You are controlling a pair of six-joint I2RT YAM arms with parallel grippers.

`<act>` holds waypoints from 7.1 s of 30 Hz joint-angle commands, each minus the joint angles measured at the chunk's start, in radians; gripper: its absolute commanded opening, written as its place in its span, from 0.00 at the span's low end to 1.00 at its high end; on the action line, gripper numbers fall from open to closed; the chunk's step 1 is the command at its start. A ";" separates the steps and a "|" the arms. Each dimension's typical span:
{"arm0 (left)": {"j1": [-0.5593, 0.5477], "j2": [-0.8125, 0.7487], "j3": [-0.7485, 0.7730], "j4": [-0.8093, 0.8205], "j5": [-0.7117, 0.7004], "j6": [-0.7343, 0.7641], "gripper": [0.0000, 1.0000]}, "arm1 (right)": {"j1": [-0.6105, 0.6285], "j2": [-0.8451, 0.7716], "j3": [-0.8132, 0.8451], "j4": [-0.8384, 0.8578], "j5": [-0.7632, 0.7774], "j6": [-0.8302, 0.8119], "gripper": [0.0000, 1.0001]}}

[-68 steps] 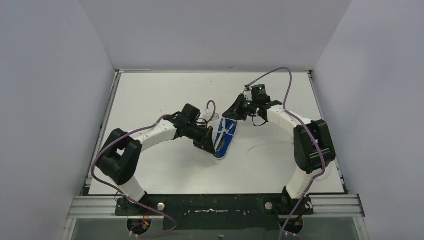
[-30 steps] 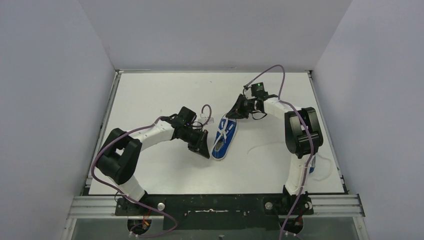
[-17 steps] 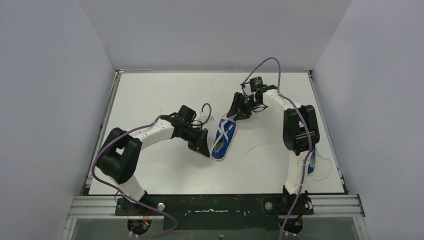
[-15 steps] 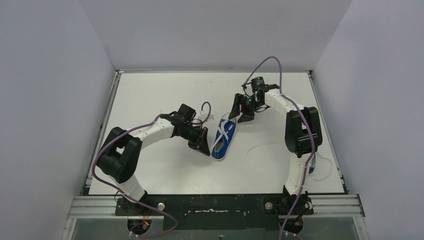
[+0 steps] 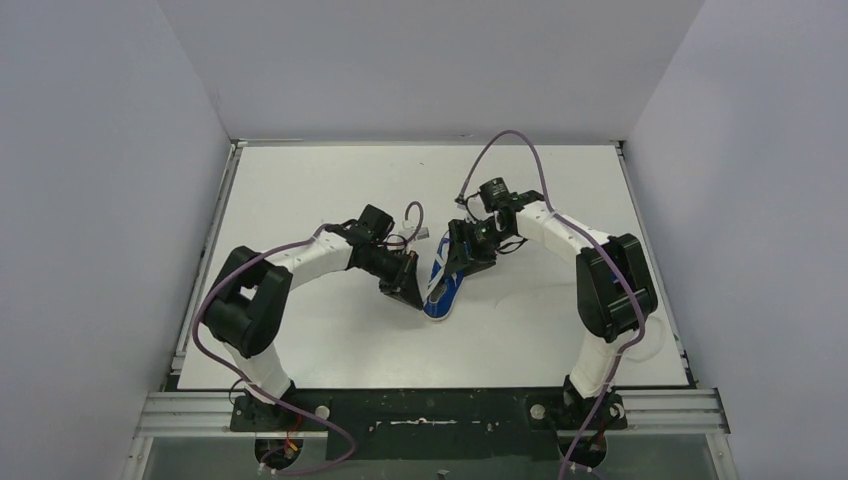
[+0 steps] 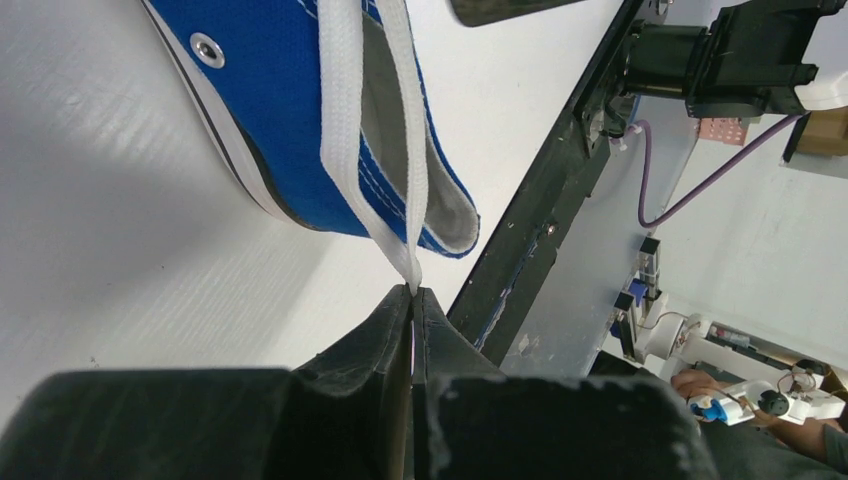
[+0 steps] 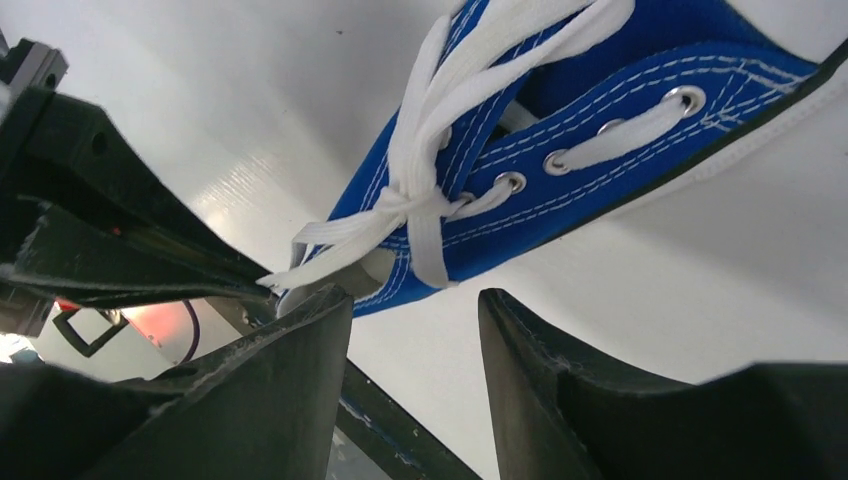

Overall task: Tie the shoes
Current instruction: Tie the shoelace on the shoe.

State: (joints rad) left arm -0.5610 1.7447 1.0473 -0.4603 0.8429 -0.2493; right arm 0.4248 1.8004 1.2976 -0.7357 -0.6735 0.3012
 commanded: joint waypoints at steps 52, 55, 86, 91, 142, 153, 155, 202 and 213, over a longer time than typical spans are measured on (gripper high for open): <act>0.100 0.319 0.320 0.385 -0.169 -0.549 0.00 | 0.007 -0.142 -0.179 -0.002 -0.008 -0.008 0.00; 0.108 0.315 0.314 0.390 -0.169 -0.549 0.00 | 0.009 -0.165 -0.233 0.010 -0.018 -0.002 0.00; 0.110 0.292 0.309 0.344 -0.153 -0.497 0.00 | 0.063 0.030 0.222 -0.033 0.440 0.253 0.54; 0.110 0.291 0.293 0.357 -0.151 -0.501 0.00 | 0.122 0.102 0.286 -0.068 0.526 0.218 0.51; 0.123 -0.079 -0.049 0.421 -0.239 -0.212 0.61 | 0.250 0.312 0.551 -0.287 0.764 0.080 0.14; 0.064 0.109 0.039 0.632 -0.085 -0.392 0.51 | 0.243 0.303 0.552 -0.280 0.746 0.087 0.12; 0.065 0.095 0.036 0.592 -0.113 -0.366 0.51 | 0.242 0.303 0.554 -0.281 0.744 0.086 0.12; 0.070 0.110 0.061 0.433 -0.050 -0.315 0.00 | 0.151 0.238 0.498 -0.272 0.649 0.111 0.20; 0.070 0.129 0.071 0.433 -0.025 -0.312 0.00 | 0.195 0.292 0.584 -0.356 0.770 0.086 0.20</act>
State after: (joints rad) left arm -0.4946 1.8668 1.0702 -0.0692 0.7807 -0.5648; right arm 0.5968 2.0941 1.8130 -1.0527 0.0132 0.4004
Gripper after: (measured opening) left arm 0.004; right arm 0.245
